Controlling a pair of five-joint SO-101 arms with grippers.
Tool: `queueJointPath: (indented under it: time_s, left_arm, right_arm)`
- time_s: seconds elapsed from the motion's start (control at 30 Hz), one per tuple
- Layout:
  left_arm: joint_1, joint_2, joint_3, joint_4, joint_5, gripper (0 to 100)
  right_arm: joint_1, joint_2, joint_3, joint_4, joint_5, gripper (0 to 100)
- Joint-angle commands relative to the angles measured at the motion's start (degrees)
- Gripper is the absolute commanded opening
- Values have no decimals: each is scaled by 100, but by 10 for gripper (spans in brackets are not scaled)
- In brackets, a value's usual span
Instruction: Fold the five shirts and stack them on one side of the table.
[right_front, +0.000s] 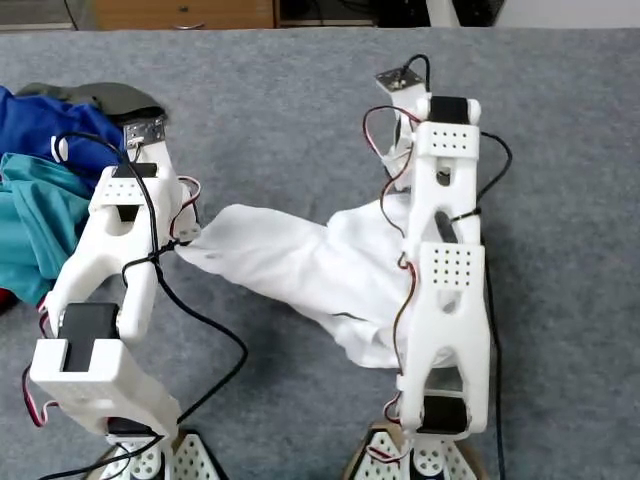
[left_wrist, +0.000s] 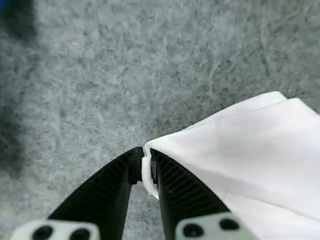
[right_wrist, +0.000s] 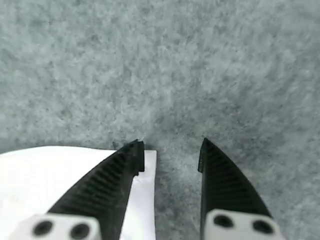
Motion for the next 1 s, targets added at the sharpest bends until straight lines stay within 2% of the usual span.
queueJointPath:
  time_s: [0.0, 0.77, 0.97]
  left_arm:
    - [-62, -242, -26, -26, 44, 19]
    - [-53, -242, -35, -35, -105, 19]
    - [-53, -242, -35, -35, -105, 19]
  right_arm:
    - [40, -549, -189, 132, 26, 192]
    - [22, -514, 479, 114, 668, 193]
    - [-180, -338, 857, 123, 1046, 177]
